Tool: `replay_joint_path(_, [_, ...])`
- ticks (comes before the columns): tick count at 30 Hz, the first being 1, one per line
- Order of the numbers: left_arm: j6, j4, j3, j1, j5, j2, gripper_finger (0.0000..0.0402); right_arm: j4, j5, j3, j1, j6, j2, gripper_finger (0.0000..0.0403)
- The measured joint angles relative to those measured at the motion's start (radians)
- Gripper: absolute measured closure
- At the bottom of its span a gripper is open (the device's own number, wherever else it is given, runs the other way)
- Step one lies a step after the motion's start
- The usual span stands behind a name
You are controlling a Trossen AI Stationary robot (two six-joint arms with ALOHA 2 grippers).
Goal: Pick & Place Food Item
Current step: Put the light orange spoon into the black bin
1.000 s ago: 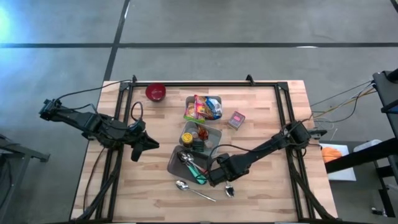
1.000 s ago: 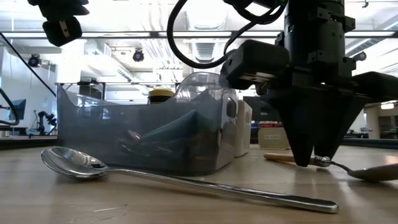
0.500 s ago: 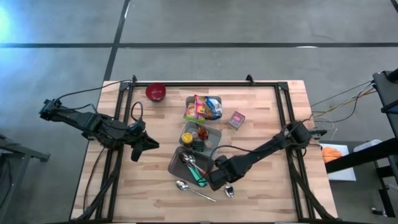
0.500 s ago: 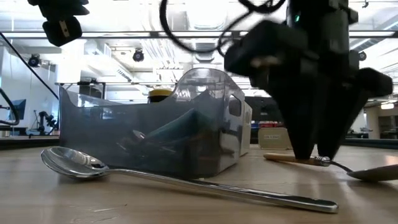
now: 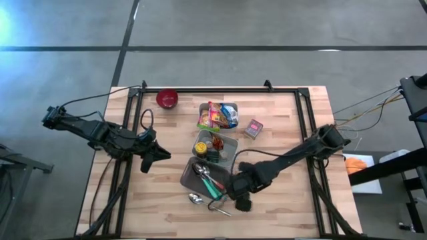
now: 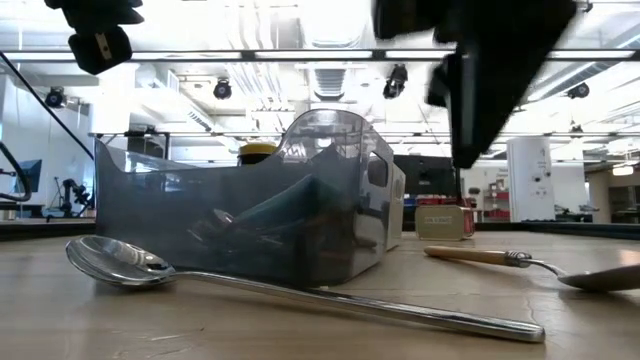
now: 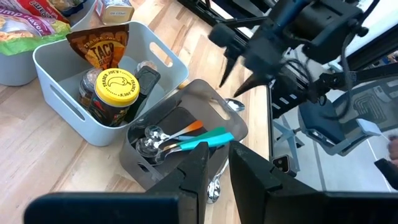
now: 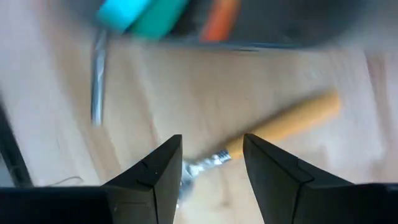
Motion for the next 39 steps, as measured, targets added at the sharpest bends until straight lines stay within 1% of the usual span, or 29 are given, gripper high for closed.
replay_joint_path(4, [0.000,0.000,0.000,0.000,0.000,0.000,0.0335,0.000,-0.007,0.000,0.029,-0.608,-0.003,0.0234])
replay_joint_path(7, [0.000,0.000,0.000,0.000,0.000,0.000,0.0335,0.003,-0.006,0.000,0.052,-1.018,0.008,0.0234])
replay_joint_path(10, [0.000,0.000,0.000,0.000,0.000,0.000,0.0335,0.004,0.003,-0.001,0.063,-1.317,0.035,0.0234])
replay_joint_path(12, [0.000,-0.002,0.000,0.000,0.000,0.000,0.0335,0.005,0.021,-0.002,0.064,-1.424,0.056,0.0234])
replay_joint_path(14, [0.000,-0.003,0.000,0.000,0.000,0.000,0.0335,0.006,0.024,-0.002,0.062,-1.477,0.080,0.0234])
replay_joint_path(18, [0.000,-0.003,0.000,0.000,0.000,0.000,0.0335,0.002,0.036,-0.003,0.052,-1.528,0.128,0.0234])
replay_joint_path(22, [0.000,-0.003,0.000,0.000,0.000,0.000,0.0335,-0.003,0.135,-0.001,0.053,-1.568,0.152,0.0234])
replay_joint_path(23, [0.000,-0.004,0.000,0.000,0.000,0.000,0.0335,-0.004,0.140,-0.001,0.053,-1.575,0.153,0.0234])
replay_joint_path(29, [0.000,-0.011,0.000,0.000,0.000,0.000,0.0335,-0.007,0.118,-0.009,0.044,-1.577,0.154,0.0234])
replay_joint_path(33, [0.000,-0.011,0.000,0.000,0.000,0.000,0.0335,-0.041,0.108,-0.013,0.045,-1.577,0.159,0.0234])
replay_joint_path(39, [0.000,-0.022,0.000,0.000,0.000,0.000,0.0335,-0.039,0.099,-0.016,0.051,-1.581,0.136,0.0234])
